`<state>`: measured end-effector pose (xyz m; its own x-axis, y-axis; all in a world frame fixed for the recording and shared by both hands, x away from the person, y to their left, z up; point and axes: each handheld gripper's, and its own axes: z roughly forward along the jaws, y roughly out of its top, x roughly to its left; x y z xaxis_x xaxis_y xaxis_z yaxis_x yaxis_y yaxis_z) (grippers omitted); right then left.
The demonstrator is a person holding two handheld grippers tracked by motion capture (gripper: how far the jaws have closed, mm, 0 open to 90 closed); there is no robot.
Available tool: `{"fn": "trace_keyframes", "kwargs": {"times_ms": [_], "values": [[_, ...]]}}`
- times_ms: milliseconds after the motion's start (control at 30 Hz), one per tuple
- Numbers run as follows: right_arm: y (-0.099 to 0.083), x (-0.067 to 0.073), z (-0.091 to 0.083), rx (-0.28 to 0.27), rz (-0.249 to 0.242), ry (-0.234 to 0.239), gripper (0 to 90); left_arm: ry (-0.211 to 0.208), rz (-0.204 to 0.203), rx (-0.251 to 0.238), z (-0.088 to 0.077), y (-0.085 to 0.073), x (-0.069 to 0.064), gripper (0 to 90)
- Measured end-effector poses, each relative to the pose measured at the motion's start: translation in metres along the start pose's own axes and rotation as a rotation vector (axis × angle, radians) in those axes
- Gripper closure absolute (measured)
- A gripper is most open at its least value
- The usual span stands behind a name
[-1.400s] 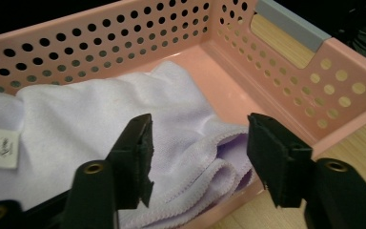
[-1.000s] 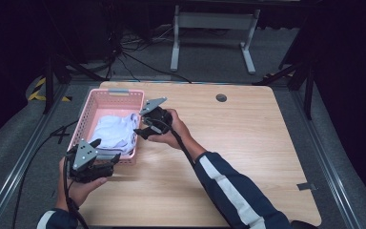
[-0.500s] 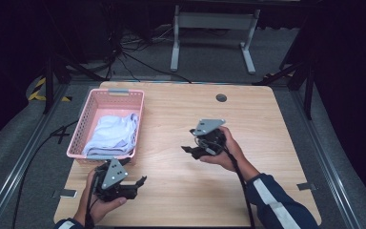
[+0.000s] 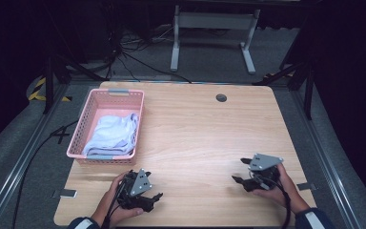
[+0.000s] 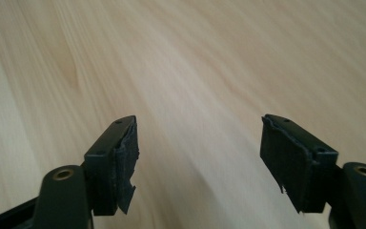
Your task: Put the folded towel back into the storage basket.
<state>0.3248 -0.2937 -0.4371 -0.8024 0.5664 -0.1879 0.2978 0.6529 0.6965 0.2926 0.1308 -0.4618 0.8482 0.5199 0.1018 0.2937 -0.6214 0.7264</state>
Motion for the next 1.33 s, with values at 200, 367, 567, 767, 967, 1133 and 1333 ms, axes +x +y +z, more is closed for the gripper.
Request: {"fn": "trace_keyframes", "kwargs": {"times_ms": [200,367,567,767,967,1133,1333], "values": [[-0.048,-0.005,-0.011,0.024,0.152,0.028,24.9,-0.021,-0.025,0.033,0.013,-0.002,0.004,19.8],[-0.06,-0.006,-0.013,-0.029,0.213,0.002,23.5,-0.047,-0.056,0.02,0.022,-0.004,0.009,15.7],[-0.062,-0.003,-0.016,-0.024,0.238,-0.031,22.6,-0.062,-0.095,0.017,0.024,-0.004,0.011,15.2],[-0.063,-0.003,-0.017,-0.024,0.248,-0.039,22.2,-0.066,-0.086,0.026,0.024,-0.004,0.012,14.0],[-0.063,-0.003,-0.017,-0.025,0.246,-0.041,22.1,-0.073,-0.082,0.029,0.026,-0.003,0.014,11.8],[-0.063,-0.003,-0.017,-0.024,0.245,-0.041,22.0,-0.075,-0.085,0.03,0.026,-0.003,0.014,11.3],[-0.063,-0.003,-0.017,-0.021,0.251,-0.044,21.1,-0.076,-0.079,0.027,0.027,-0.002,0.015,10.7]]}}
